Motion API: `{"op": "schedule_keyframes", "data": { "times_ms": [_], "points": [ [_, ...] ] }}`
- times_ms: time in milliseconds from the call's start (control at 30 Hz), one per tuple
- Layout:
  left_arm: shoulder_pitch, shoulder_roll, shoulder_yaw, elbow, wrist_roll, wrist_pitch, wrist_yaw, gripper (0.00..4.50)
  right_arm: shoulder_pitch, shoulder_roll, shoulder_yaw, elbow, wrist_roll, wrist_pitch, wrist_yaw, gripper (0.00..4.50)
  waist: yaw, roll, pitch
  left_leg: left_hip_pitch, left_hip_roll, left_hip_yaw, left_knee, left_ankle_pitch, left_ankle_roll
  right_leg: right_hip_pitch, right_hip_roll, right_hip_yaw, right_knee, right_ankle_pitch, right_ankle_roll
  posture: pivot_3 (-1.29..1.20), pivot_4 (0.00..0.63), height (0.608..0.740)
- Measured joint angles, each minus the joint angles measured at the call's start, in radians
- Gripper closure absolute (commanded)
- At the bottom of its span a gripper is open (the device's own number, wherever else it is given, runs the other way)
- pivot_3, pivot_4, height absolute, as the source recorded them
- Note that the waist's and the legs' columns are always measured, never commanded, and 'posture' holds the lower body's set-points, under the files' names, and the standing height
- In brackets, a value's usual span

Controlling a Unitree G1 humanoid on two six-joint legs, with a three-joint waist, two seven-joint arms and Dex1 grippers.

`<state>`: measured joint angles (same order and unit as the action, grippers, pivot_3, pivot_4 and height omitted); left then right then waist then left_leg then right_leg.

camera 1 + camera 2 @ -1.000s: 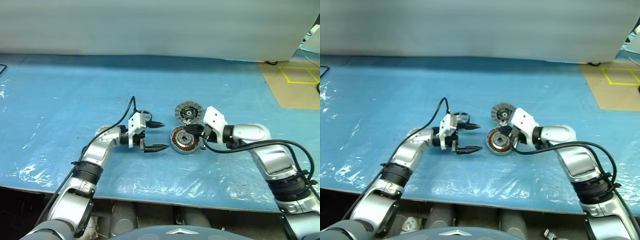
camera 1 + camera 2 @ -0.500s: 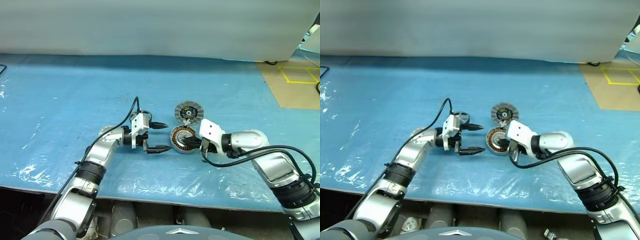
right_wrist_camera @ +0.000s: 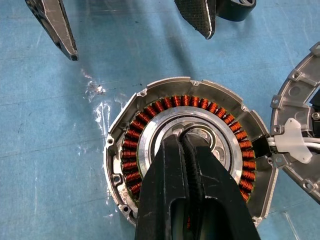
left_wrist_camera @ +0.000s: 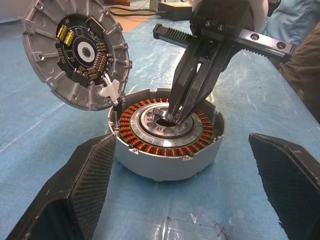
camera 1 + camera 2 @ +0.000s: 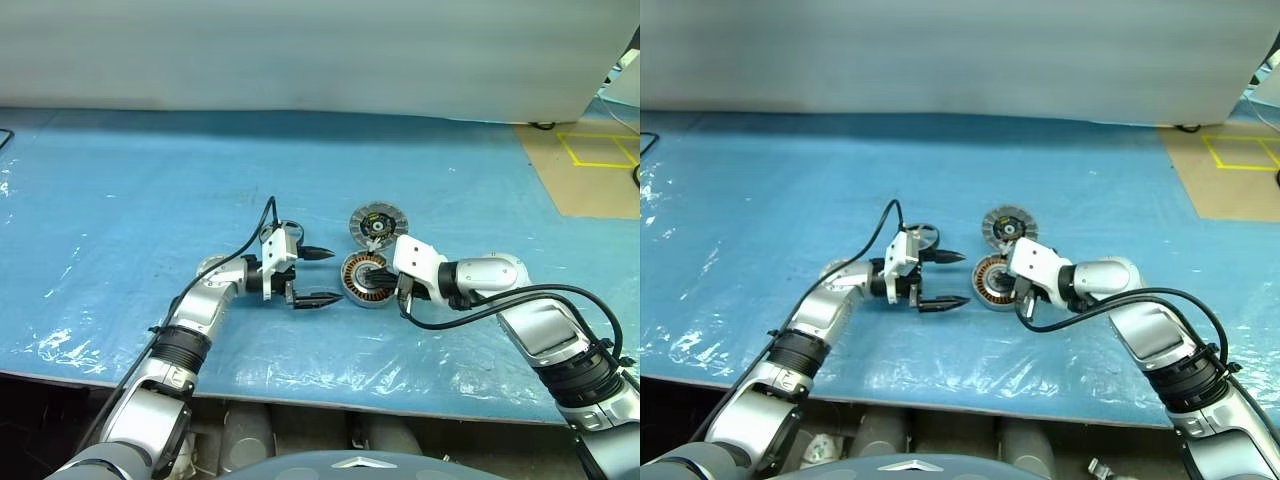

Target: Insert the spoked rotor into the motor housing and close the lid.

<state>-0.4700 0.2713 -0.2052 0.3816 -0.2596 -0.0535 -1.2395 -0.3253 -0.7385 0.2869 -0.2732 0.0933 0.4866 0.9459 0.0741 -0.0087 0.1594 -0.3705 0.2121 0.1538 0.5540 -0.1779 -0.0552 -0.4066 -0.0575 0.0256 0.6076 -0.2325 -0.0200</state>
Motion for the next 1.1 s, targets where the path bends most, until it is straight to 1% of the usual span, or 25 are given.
{"op": "schedule_keyframes", "data": {
  "times_ms": [300,400,533,633,733,867,1033,1100],
  "points": [
    [0.000,-0.001,0.000,0.000,0.000,0.000,-0.004,0.00,0.000,0.000,0.002,0.005,-0.021,-0.012,-0.001,4.47,0.000,0.000,0.000,0.000,0.000,0.000,0.001,0.000,0.000,0.000,0.000,0.000,0.000,0.000,0.000,0.00,0.150,0.740],
    [0.000,-0.001,0.000,0.000,0.000,0.000,-0.004,0.00,0.000,0.000,0.001,0.006,-0.025,-0.012,-0.001,3.80,0.000,0.000,0.000,0.000,0.000,0.000,0.001,0.000,0.000,0.000,0.000,0.000,0.000,0.000,0.000,0.00,0.150,0.740],
    [0.000,0.000,0.000,0.000,0.000,0.000,-0.004,0.00,-0.005,0.012,-0.012,0.007,-0.019,0.001,-0.007,2.60,0.000,0.000,0.000,0.000,0.000,0.000,0.001,0.000,0.000,0.000,0.000,0.000,0.000,0.000,0.000,0.00,0.150,0.740],
    [0.000,0.000,-0.001,0.000,0.001,0.000,-0.004,0.00,-0.006,0.046,-0.038,-0.001,0.052,0.051,0.005,2.60,-0.001,0.000,0.000,0.000,0.000,0.000,0.001,0.000,0.000,0.000,0.000,0.000,0.000,0.000,0.000,0.00,0.150,0.740],
    [0.000,0.000,-0.001,0.000,0.002,0.000,-0.004,0.00,-0.023,0.034,-0.079,-0.016,0.100,0.078,0.025,2.60,0.001,0.000,0.000,0.000,0.000,0.000,0.001,0.000,0.000,0.000,0.000,0.000,0.001,0.000,0.000,0.00,0.150,0.740],
    [0.000,0.000,-0.002,0.000,0.005,0.000,-0.004,0.00,-0.030,0.002,-0.107,-0.016,0.108,0.082,0.042,2.60,0.003,0.000,0.000,0.000,0.000,0.000,0.001,0.000,0.000,0.000,0.000,0.000,0.001,0.000,0.000,0.00,0.150,0.740],
    [0.000,-0.002,-0.003,0.000,0.008,0.000,-0.004,0.00,-0.031,0.009,-0.109,-0.016,0.113,0.084,0.037,2.60,0.002,0.000,0.000,0.000,0.000,0.000,0.001,0.000,0.000,0.000,0.000,0.000,0.001,0.000,0.000,0.00,0.150,0.740],
    [0.000,-0.002,-0.003,0.001,0.009,0.000,-0.004,0.00,-0.031,0.022,-0.109,-0.016,0.119,0.086,0.030,2.97,0.002,0.000,0.000,0.000,0.000,0.000,0.002,0.000,0.000,0.000,0.000,0.000,0.001,0.000,0.000,0.00,0.150,0.740]
  ]
}}
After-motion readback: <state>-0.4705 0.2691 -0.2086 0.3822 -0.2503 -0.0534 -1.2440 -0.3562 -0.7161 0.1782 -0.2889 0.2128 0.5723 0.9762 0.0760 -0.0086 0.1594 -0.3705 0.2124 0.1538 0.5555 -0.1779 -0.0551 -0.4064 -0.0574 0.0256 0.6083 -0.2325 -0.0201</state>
